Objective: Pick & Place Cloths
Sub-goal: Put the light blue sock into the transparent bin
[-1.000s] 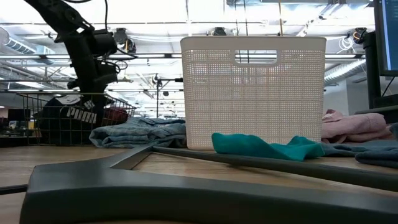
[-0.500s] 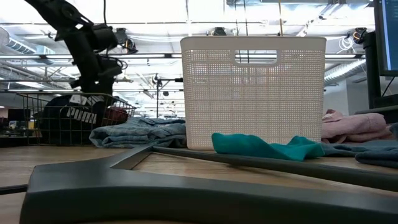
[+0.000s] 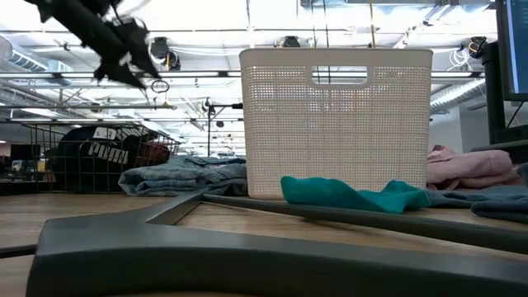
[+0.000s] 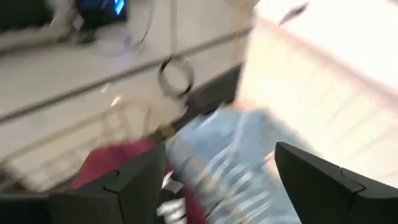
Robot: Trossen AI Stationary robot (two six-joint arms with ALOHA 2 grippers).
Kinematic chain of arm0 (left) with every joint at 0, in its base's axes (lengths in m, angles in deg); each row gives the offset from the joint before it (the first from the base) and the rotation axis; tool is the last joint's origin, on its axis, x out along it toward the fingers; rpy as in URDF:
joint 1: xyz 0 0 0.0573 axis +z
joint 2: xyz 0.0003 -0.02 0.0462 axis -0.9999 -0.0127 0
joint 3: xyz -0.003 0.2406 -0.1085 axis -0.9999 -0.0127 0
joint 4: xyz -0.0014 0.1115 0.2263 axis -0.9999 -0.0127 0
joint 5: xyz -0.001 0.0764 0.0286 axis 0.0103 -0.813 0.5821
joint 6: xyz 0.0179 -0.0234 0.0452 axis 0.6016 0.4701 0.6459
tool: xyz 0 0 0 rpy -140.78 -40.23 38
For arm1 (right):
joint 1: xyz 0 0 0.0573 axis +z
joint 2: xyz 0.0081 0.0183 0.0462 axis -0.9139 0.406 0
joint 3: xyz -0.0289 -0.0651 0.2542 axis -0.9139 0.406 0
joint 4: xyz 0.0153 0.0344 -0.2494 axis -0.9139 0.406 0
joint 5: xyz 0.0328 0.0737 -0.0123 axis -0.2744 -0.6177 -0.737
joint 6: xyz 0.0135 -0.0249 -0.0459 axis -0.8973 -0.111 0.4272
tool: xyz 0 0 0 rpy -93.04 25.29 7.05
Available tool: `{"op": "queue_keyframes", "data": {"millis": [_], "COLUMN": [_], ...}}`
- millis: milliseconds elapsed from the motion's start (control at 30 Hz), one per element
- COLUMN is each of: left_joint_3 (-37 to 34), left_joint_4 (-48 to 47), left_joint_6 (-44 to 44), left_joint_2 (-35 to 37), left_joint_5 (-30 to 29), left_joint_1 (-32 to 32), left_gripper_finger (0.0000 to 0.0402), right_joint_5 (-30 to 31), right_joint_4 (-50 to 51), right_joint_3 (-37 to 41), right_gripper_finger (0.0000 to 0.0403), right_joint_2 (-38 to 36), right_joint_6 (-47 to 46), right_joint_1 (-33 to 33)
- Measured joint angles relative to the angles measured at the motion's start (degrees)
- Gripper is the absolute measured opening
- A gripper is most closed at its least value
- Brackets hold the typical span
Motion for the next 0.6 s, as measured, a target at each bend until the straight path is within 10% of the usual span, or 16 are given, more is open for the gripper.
{"op": "queue_keyframes", "data": {"millis": [600], "left_joint_3": [0.00], "left_joint_4": [19.80], "left_joint_6": [-8.80], "left_joint_2": [8.76], "left_joint_5": [18.12], "left_joint_1": [-10.86], "left_gripper_finger": [0.0308], "right_joint_5": [-0.05], "right_joint_4": [-3.62], "right_joint_3": [-0.04], "right_gripper_finger": [0.0004], "right_joint_2": [1.24], "right_joint_6": [-14.87], "right_joint_1": [0.00]}}
